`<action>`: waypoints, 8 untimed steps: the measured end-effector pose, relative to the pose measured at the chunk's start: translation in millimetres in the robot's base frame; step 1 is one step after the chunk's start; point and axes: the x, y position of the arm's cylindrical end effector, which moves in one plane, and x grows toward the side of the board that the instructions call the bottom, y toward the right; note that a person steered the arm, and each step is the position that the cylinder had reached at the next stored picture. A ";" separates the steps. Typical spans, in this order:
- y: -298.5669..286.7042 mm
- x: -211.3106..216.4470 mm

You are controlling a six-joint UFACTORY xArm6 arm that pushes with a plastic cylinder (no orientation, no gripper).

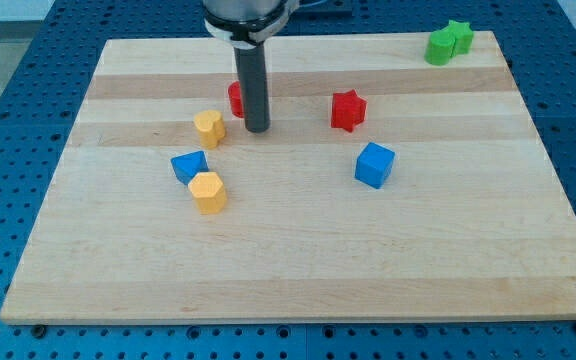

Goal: Place the yellow heart to the left center of the board

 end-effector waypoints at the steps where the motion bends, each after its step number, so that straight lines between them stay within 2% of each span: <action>1: -43.8 0.9; 4: -69.3 21.6; 6: -108.5 42.9; 7: -115.3 40.3; 8: -116.4 19.7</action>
